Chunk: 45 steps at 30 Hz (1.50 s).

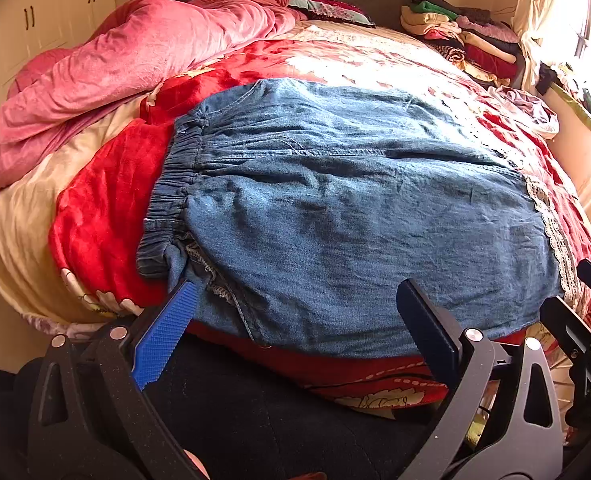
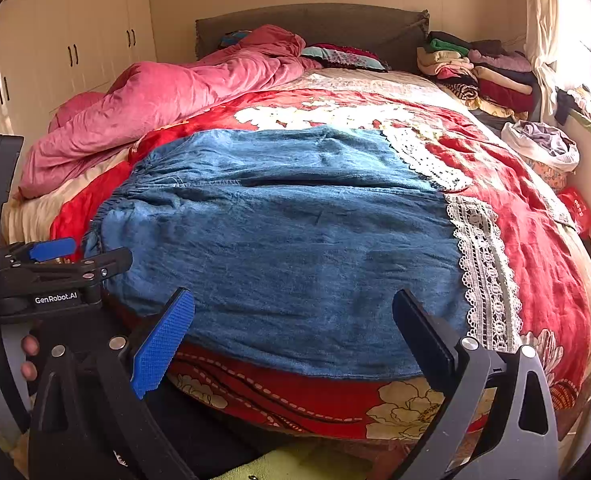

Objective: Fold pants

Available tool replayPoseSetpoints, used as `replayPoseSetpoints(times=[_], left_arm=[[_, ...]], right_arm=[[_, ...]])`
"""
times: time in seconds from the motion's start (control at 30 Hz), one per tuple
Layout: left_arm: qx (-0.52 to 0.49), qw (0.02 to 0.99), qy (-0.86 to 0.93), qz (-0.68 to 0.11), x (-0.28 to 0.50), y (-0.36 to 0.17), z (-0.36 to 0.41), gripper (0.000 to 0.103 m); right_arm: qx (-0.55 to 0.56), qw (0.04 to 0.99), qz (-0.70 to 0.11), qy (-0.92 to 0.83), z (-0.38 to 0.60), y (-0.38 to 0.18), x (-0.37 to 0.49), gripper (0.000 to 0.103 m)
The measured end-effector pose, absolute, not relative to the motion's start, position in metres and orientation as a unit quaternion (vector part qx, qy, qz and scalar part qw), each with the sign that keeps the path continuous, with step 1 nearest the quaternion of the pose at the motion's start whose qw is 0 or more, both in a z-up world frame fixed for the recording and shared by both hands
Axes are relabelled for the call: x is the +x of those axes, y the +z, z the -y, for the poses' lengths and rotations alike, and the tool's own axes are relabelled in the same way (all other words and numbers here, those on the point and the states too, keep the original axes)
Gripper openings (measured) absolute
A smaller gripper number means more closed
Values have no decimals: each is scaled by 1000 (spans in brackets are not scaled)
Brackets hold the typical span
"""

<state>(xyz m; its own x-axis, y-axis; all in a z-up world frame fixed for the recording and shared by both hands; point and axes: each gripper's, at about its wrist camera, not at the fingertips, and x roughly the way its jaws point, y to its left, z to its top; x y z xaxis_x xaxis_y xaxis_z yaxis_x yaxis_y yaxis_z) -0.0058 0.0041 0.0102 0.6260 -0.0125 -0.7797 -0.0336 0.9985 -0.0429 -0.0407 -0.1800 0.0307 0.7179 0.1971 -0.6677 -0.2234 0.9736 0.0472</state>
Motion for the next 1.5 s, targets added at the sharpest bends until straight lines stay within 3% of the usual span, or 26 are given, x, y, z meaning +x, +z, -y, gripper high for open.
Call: replayPoseSetpoints(times=[0.87,1.5], left_arm=[[-39,907,10,-420,7,15,-16,94],[-68,902,59,-422,84,26,-89,94]], right_arm=[[-36,921,-371,116,173,31,-20,99],[-61,908,-370,187,135,65,101,99]])
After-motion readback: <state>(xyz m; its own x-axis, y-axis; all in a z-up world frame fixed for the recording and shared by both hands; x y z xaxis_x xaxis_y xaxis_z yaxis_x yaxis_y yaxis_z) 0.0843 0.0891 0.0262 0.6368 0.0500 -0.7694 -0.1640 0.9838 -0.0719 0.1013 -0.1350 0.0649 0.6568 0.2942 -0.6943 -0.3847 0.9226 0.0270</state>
